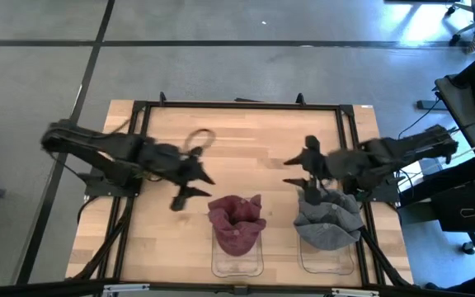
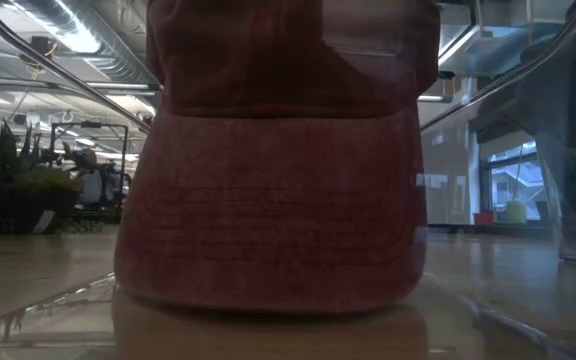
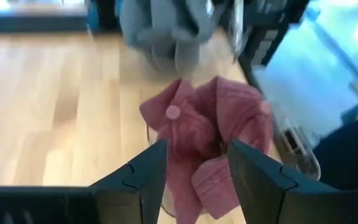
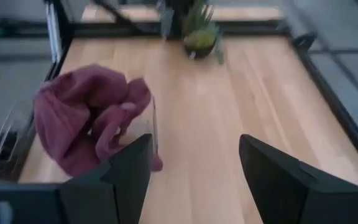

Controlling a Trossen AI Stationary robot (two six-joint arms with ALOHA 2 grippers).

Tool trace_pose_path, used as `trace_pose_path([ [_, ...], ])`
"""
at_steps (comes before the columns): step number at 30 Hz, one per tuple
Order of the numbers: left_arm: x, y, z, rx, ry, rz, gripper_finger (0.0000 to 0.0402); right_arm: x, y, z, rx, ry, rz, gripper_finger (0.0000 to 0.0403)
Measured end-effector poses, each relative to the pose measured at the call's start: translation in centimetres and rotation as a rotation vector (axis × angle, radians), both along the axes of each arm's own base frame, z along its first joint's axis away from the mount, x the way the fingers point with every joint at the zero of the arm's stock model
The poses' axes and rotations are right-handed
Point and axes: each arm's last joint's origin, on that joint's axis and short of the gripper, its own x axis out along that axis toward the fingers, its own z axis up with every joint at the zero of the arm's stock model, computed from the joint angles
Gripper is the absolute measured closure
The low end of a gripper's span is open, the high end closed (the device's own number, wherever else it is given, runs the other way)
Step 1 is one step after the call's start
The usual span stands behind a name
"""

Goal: Pick & Place hat
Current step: Return to Home Position

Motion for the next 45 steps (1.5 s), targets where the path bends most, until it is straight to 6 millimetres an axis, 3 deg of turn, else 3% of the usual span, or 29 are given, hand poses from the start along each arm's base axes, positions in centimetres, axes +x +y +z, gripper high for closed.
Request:
trace_pose_path([
  [6, -7.3, 0.7, -3.1, -0.038, -0.292, -0.056, 0.0240, -3.4, 1.2, -6.5, 0.037, -0.162, 0.056, 0.0163],
  [11, -11.9, 2.7, -6.4, 0.043, -0.424, 0.147, 0.0236, -6.1, -0.4, -8.8, 0.079, -0.338, 0.065, 0.0163],
  [13, -13.1, 3.4, -7.8, 0.026, -0.442, 0.273, 0.0235, -7.1, -1.1, -9.7, 0.081, -0.388, 0.051, 0.0163],
  [16, -14.6, 3.9, -9.8, 0.002, -0.475, 0.294, 0.0238, -8.4, -2.2, -10.9, 0.081, -0.449, 0.018, 0.0163],
  [23, -16.5, 4.3, -12.0, -0.085, -0.587, 0.225, 0.0238, -10.1, -3.2, -13.6, 0.093, -0.546, 0.055, 0.0163],
  [32, -18.6, 4.4, -13.2, -0.124, -0.720, 0.039, 0.0238, -11.3, -3.5, -15.7, 0.104, -0.615, 0.087, 0.0163],
  [45, -16.9, 3.9, -17.0, -0.113, -0.683, 0.048, 0.0236, -11.7, -3.6, -19.4, 0.080, -0.696, 0.094, 0.0163],
])
